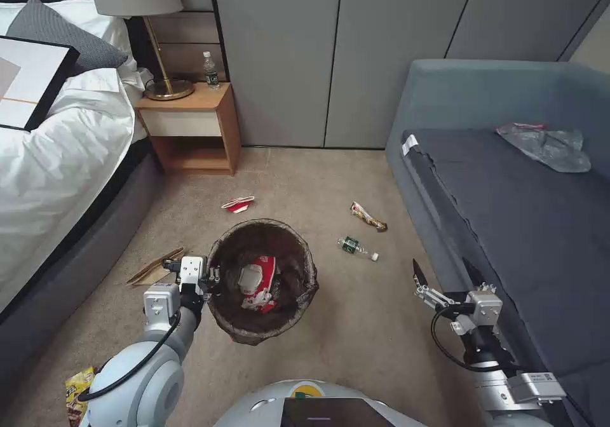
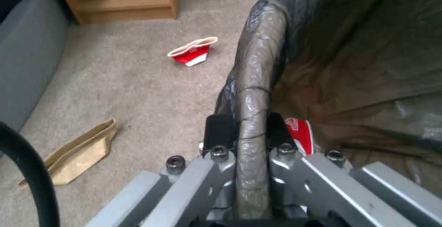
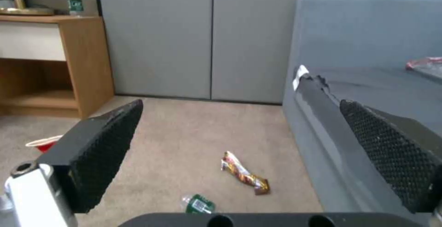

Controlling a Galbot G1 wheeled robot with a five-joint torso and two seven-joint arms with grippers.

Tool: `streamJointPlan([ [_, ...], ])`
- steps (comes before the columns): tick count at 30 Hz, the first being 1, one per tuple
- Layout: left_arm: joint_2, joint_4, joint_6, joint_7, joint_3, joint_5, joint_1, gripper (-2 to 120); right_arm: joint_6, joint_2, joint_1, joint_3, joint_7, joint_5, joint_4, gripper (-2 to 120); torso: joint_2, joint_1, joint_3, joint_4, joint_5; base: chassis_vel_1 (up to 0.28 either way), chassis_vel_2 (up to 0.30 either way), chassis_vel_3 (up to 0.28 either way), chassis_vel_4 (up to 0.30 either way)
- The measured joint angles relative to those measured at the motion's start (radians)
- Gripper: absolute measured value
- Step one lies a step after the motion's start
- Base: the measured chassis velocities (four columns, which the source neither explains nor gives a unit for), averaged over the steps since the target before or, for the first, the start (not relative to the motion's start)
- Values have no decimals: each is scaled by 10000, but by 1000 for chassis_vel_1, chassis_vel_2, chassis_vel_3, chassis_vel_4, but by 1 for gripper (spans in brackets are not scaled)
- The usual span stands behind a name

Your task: Pick up the trash bin, then pick up the garbage from the floor and place it into the trash bin.

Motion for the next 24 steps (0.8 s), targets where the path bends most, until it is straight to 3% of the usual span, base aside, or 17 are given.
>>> streamJointPlan([
  [24,16,0,-7,3,-38,-31,-28,2,-77,-3,52,-102,-17,41,-67,100,0,0,0,0,0,-57,54,50,-51],
])
